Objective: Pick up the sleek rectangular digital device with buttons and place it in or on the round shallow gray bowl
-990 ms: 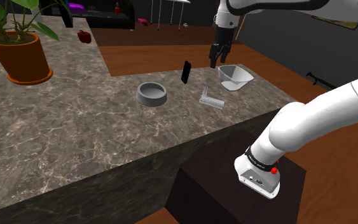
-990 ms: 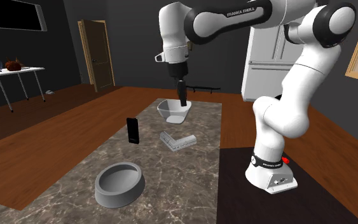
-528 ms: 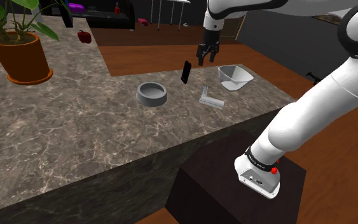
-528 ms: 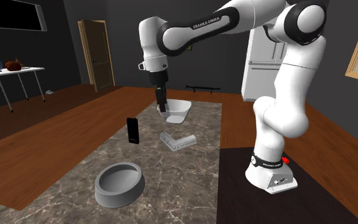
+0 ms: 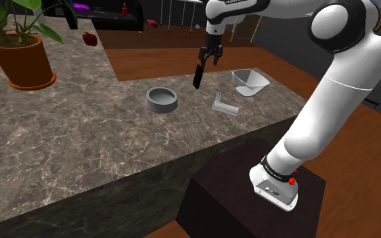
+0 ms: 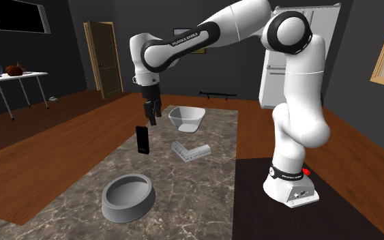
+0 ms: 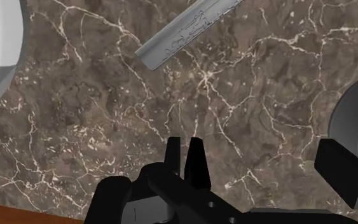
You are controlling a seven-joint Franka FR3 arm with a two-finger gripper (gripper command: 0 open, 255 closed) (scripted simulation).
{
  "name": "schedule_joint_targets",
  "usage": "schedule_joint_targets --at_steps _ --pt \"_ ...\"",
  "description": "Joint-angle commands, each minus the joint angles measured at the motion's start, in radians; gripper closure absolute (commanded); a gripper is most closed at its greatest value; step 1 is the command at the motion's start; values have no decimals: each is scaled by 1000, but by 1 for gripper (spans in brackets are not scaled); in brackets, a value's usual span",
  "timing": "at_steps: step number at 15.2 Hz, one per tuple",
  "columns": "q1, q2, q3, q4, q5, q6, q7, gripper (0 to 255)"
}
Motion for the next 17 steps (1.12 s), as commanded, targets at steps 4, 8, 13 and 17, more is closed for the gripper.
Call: schedule_joint_targets --at_steps 4,8,13,17 --pt "-37 199 -16 207 56 -5 -4 0" --pt "-43 230 -16 202 64 31 -5 0" --pt "-43 240 -15 153 67 89 -7 0" --pt "-43 240 -15 154 67 89 -7 0"
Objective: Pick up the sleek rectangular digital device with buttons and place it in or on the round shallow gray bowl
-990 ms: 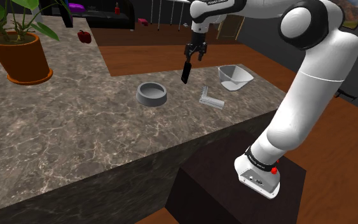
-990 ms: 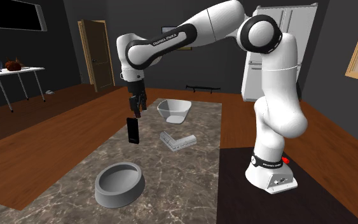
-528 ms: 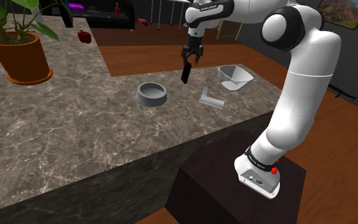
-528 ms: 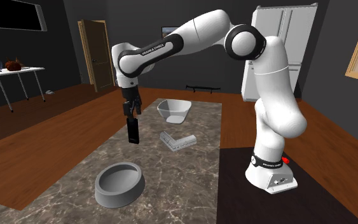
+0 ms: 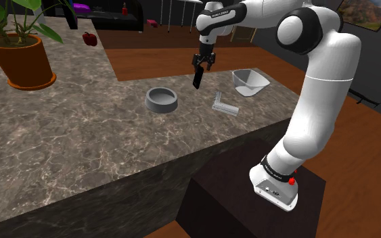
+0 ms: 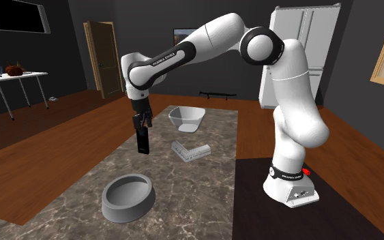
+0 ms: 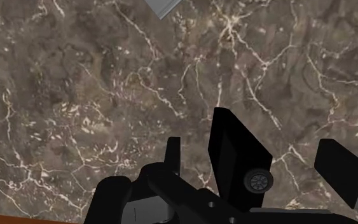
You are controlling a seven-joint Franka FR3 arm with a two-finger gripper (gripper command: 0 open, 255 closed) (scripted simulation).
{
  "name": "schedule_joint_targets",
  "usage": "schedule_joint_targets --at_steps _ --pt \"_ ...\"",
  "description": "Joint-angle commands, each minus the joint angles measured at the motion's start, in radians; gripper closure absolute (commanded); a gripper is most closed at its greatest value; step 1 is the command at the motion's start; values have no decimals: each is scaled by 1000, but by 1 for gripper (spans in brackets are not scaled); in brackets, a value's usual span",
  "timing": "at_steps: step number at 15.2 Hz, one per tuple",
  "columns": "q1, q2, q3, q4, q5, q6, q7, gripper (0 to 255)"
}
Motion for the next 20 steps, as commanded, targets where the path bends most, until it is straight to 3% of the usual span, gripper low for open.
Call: schedule_joint_targets --at_steps 1,3,4,13,20 --pt "0 0 0 -1 0 1 0 0" --pt "0 0 0 -1 0 1 0 0" --pt "0 0 0 -1 0 1 0 255" --pt "0 0 0 -1 0 1 0 255" --pt "1 -25 -3 59 -7 -83 4 255"
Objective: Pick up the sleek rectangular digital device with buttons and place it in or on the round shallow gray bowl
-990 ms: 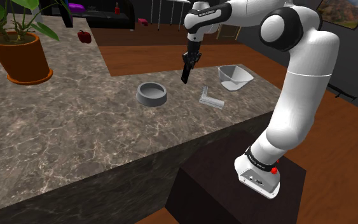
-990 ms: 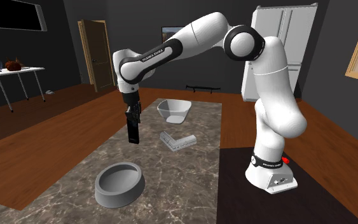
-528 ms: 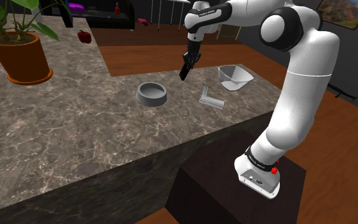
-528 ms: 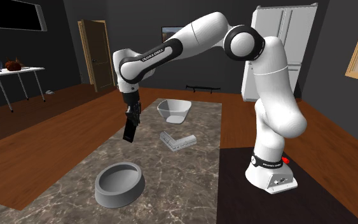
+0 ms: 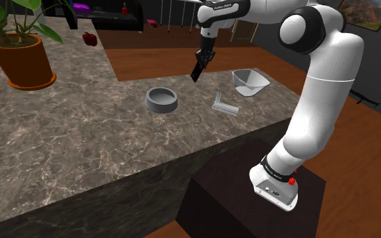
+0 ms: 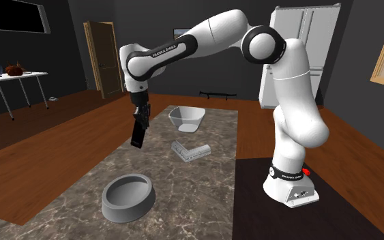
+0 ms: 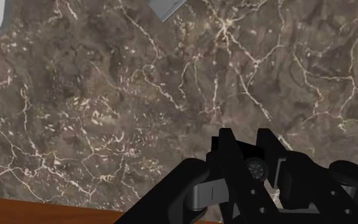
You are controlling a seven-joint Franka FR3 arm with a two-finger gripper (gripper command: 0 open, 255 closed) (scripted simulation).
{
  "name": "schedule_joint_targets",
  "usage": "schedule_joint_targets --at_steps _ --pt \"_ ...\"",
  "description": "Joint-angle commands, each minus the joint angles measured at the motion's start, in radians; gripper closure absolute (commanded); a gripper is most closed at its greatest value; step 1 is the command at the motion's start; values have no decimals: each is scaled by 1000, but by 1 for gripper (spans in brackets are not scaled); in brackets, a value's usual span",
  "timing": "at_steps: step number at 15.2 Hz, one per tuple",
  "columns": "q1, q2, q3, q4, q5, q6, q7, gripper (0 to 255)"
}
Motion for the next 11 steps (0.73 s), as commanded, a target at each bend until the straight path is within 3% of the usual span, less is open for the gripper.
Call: schedule_joint_targets --at_steps 1,11 --pt "0 -9 -1 13 -2 -22 0 255" --pt "-2 -25 -4 125 -7 -150 3 255"
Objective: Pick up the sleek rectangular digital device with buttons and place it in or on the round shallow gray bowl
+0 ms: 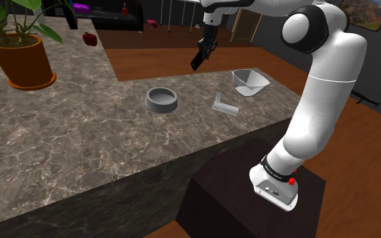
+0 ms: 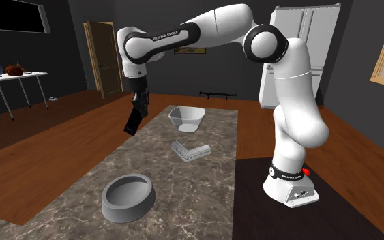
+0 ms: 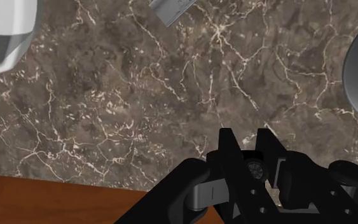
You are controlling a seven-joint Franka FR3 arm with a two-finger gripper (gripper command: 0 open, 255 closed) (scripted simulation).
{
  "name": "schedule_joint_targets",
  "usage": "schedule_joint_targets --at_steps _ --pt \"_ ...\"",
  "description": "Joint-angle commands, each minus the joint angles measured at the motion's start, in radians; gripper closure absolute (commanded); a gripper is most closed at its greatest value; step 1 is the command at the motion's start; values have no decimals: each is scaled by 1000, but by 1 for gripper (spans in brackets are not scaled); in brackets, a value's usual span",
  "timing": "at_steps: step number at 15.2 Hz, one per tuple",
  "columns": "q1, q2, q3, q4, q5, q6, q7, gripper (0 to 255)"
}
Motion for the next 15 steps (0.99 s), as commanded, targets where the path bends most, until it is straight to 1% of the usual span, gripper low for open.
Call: schedule_joint_targets --at_steps 1,5,10,15 --pt "-1 -4 -1 20 -1 -25 0 255" --pt "-3 -3 -1 72 -1 -76 0 255" --pt "71 -61 35 24 -11 -82 109 255" --pt "140 -93 76 10 -15 -98 218 255"
